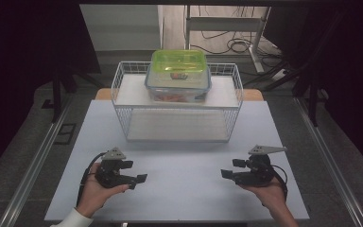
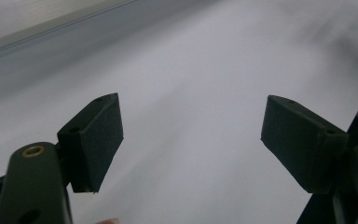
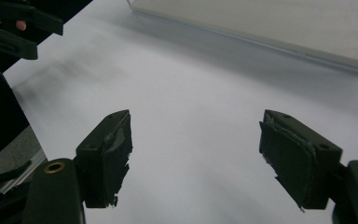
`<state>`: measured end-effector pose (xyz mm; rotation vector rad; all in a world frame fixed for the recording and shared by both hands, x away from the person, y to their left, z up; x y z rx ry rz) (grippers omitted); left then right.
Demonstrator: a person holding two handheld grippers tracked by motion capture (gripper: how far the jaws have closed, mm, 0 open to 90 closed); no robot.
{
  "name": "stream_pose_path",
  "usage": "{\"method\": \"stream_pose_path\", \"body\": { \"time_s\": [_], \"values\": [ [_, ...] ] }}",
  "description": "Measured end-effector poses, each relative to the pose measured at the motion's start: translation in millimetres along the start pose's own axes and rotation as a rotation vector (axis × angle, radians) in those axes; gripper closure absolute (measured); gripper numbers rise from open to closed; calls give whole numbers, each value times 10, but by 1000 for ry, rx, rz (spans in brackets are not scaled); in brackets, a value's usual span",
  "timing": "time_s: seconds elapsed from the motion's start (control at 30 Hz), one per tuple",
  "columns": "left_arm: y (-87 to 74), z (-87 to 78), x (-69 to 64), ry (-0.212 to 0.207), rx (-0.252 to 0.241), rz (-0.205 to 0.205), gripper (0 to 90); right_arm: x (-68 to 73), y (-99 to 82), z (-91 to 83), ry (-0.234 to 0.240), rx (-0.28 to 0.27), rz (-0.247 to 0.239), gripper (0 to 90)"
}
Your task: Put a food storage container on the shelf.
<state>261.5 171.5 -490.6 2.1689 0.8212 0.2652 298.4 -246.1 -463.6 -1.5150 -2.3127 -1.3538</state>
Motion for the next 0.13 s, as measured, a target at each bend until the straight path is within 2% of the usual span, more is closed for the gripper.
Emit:
{"method": "stream_pose_path", "body": {
  "time_s": [0.13],
  "values": [
    [-26,5,17,14,9,-4,196,11,-33,-1,-3,-10,-24,223]
  ]
}}
Point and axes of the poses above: each handheld gripper's, and its own axes: z roughly forward along the jaws, y roughly out of its top, x roughly to its left, the point moved 2 cm from there along z, roughly forward along the jaws, and after that the axes turned 15 degrees about z, right-handed, at the moved point
